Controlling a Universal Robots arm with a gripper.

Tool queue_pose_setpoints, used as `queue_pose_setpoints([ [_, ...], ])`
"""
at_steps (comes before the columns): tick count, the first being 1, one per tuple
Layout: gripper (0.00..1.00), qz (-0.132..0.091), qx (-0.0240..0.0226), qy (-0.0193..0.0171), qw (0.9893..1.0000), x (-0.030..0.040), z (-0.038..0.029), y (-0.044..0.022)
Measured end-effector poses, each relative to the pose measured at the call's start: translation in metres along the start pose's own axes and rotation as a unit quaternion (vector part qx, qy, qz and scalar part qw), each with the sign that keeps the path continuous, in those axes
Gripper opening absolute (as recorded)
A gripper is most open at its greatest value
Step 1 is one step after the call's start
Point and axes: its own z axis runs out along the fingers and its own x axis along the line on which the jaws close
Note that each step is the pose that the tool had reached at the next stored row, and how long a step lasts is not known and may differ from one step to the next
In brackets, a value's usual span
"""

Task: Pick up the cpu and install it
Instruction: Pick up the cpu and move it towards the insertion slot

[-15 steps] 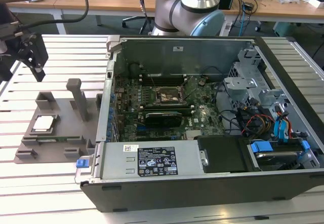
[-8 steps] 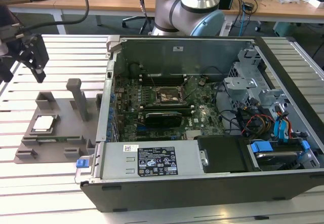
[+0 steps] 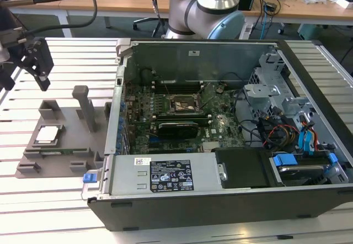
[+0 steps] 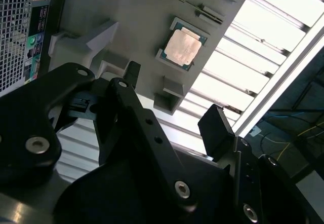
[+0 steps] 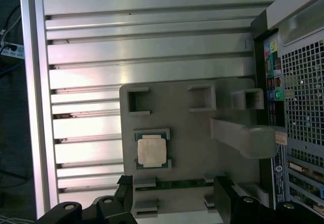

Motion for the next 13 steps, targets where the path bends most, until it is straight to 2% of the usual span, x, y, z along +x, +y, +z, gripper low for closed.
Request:
queue_pose_setpoints([
  [13, 0.74, 0.0, 0.0, 0.0, 1.0, 0.0001, 0.0053, 0.0],
])
